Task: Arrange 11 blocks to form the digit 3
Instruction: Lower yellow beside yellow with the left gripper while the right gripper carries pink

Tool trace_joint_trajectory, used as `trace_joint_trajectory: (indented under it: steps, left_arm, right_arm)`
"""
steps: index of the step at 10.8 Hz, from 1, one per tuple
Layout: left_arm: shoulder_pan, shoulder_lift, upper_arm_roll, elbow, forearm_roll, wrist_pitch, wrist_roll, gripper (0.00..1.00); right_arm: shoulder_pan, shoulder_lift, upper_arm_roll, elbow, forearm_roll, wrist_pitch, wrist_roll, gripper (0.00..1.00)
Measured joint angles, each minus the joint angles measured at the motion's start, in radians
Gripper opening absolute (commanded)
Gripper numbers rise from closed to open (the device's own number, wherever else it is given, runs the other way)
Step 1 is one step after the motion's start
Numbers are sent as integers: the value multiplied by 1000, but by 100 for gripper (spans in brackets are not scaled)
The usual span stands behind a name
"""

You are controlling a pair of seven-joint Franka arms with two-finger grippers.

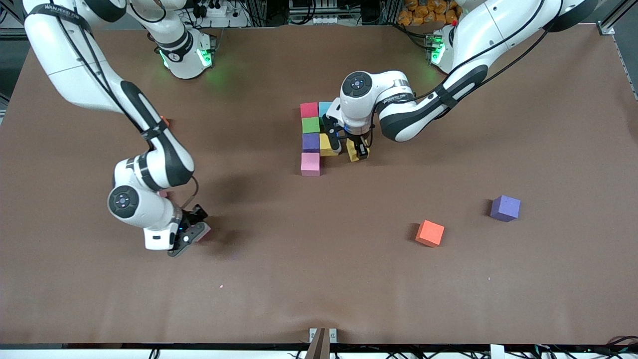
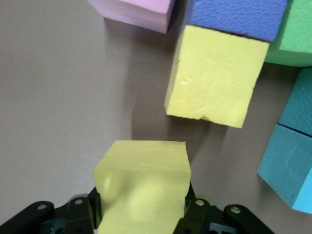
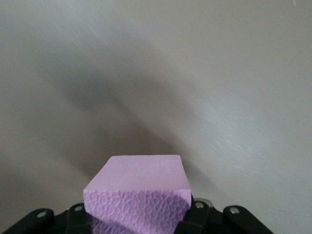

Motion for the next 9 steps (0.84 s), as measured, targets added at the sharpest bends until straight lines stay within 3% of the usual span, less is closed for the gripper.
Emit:
trace_joint_trajectory:
  steps: [6,9]
  left_arm:
    - [-16,4,0,-11,2,25,1,44]
    - [-27,6,0,-33,8,41,2,44]
  right_arm:
    - [219,-8,16,46,1,-1,608,41]
    - [389,-8,-49,86,1,0,969,41]
